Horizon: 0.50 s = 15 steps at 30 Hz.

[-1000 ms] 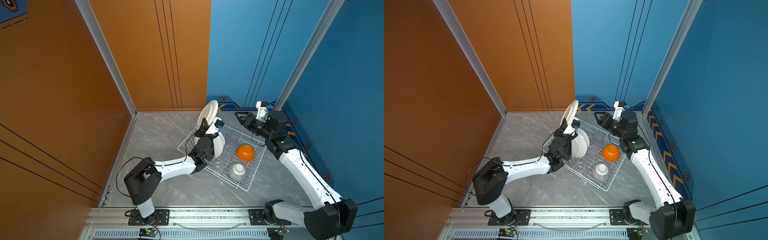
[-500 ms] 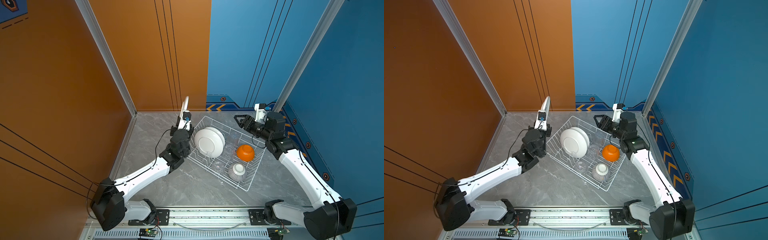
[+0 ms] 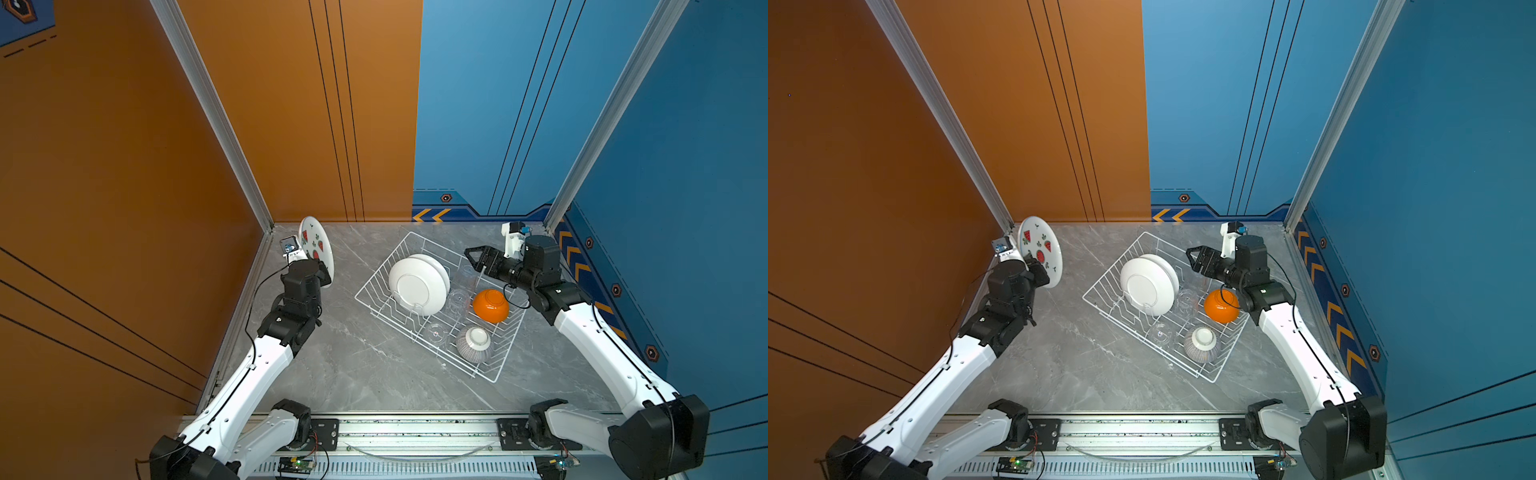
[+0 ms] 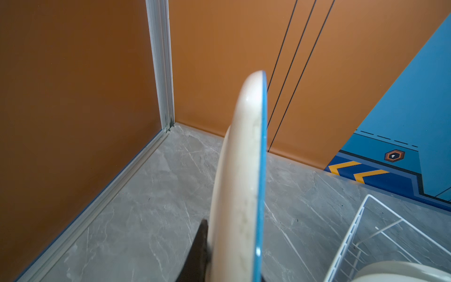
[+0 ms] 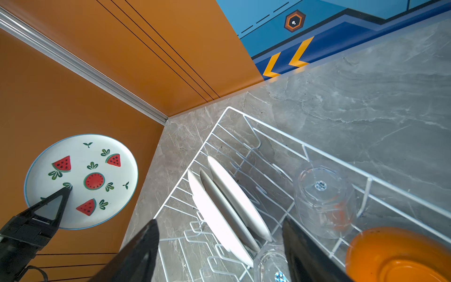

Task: Unload the mixed dishes from the dish rack
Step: 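Lower the watermelon plate onto the table beside the rack, open left gripper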

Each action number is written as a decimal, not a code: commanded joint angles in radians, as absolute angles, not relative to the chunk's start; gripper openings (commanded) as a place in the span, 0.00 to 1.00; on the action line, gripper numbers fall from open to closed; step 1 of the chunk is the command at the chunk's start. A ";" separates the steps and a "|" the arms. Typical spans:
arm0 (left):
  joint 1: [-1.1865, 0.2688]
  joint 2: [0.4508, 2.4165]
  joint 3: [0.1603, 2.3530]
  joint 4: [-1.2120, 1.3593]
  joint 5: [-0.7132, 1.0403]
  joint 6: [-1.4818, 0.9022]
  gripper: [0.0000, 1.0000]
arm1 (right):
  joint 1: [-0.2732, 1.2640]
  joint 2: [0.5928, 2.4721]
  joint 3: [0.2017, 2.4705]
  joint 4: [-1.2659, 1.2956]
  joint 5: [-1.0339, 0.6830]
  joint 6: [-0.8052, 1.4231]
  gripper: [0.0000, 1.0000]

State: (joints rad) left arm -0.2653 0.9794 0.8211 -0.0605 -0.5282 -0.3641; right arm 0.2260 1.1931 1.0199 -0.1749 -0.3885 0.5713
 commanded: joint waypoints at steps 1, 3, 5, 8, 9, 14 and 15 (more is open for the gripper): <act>-0.195 0.921 0.803 -0.058 -0.402 -0.510 0.00 | 0.230 1.155 0.983 -0.192 -0.383 0.523 0.82; -0.162 0.904 0.781 -0.074 -0.380 -0.529 0.00 | 0.230 1.146 0.970 -0.192 -0.379 0.515 0.82; -0.129 0.891 0.767 -0.091 -0.352 -0.540 0.00 | 0.229 1.139 0.961 -0.193 -0.377 0.509 0.83; -0.074 0.876 0.750 -0.114 -0.275 -0.572 0.00 | 0.228 1.128 0.951 -0.193 -0.373 0.500 0.83; -0.053 0.872 0.743 -0.125 -0.243 -0.590 0.00 | 0.228 1.126 0.950 -0.195 -0.371 0.497 0.83; -0.001 0.847 0.687 -0.137 -0.157 -0.648 0.00 | 0.225 1.122 0.936 -0.195 -0.382 0.488 0.84; 0.004 0.840 0.677 -0.138 -0.151 -0.652 0.00 | 0.225 1.124 0.932 -0.195 -0.382 0.485 0.84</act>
State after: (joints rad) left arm -0.0109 0.8818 0.6888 -0.2111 -0.2291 -0.5941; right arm 0.2260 1.1389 0.9535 -0.1764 -0.3882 0.5137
